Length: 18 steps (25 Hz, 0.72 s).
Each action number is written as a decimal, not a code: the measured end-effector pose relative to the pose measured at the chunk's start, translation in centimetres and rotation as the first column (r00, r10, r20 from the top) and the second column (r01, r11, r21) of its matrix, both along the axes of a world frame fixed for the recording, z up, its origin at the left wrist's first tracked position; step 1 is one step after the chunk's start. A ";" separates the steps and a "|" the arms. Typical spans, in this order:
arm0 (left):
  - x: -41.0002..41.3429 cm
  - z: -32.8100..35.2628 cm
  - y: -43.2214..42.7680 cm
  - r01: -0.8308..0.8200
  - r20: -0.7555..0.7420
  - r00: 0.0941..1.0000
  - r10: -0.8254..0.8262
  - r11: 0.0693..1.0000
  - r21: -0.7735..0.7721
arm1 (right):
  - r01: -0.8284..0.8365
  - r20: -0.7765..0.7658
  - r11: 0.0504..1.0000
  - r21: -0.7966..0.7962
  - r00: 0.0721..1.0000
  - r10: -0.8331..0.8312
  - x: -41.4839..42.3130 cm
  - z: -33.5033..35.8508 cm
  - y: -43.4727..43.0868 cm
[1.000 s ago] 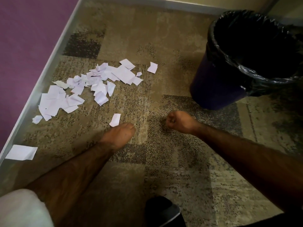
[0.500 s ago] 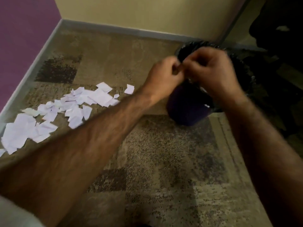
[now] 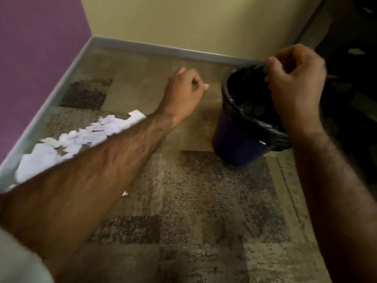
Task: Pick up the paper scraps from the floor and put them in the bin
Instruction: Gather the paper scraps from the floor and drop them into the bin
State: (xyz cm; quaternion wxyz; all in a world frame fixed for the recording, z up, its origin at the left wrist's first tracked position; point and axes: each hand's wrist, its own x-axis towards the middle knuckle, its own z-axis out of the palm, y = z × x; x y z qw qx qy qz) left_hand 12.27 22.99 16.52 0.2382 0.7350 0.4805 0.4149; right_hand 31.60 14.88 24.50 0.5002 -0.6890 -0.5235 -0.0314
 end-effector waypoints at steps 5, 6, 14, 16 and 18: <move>-22.7 -12.4 -3.0 -0.631 -0.399 0.764 0.507 0.714 -0.303 | -0.405 -0.037 0.755 -0.516 0.891 0.453 -10.9 -11.2 6.8; -26.9 -14.4 -4.3 -0.741 -0.517 0.664 0.540 0.568 -0.358 | -0.426 -0.059 0.638 -0.641 0.857 0.512 -12.6 -13.9 8.1; -38.3 -21.2 -10.6 -0.927 -0.733 0.373 0.568 0.249 -0.279 | -0.225 0.008 0.186 -0.957 0.617 0.787 -25.1 -22.3 19.2; -37.4 -21.8 -9.5 -0.886 -0.684 0.459 0.568 0.349 -0.305 | -0.207 0.018 0.186 -0.960 0.619 0.786 -27.3 -23.4 21.9; -36.6 -22.3 -7.8 -0.837 -0.624 0.547 0.558 0.387 -0.388 | -0.189 0.013 0.171 -0.967 0.633 0.774 -29.1 -24.5 23.3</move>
